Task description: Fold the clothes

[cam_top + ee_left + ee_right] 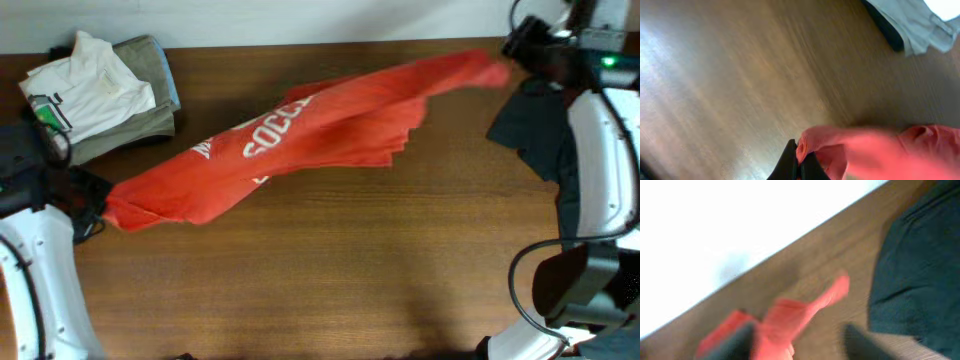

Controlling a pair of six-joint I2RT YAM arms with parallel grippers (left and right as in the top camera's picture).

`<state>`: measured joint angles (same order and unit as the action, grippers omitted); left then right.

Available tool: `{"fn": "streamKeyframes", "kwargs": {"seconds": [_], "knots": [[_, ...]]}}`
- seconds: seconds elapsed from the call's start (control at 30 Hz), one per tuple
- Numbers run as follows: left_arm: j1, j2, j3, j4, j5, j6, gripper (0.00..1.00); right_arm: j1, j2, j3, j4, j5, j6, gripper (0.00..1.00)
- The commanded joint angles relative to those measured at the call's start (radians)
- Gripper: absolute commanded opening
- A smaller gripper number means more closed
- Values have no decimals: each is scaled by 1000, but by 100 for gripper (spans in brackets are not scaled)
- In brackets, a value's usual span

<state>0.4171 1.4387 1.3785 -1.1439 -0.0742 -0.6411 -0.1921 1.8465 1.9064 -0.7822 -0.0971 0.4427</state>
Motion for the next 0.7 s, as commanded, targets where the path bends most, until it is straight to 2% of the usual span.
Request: {"fn": "streamKeyframes", "kwargs": {"seconds": [0.0, 0.23, 0.37, 0.63, 0.67], "knots": [[-63, 40, -19, 29, 3, -10, 0, 10, -1, 12, -79, 3, -17, 99], [-117, 79, -19, 58, 3, -10, 0, 79, 4, 10, -304, -77, -51, 99], [-117, 91, -19, 59, -1, -10, 0, 177, 31, -16, -424, -89, -72, 99], [-117, 100, -26, 59, -4, -10, 0, 359, 206, -187, -271, -56, 67, 99], [-117, 100, -31, 59, -4, -10, 0, 373, 238, -191, -256, -57, 84, 97]]}}
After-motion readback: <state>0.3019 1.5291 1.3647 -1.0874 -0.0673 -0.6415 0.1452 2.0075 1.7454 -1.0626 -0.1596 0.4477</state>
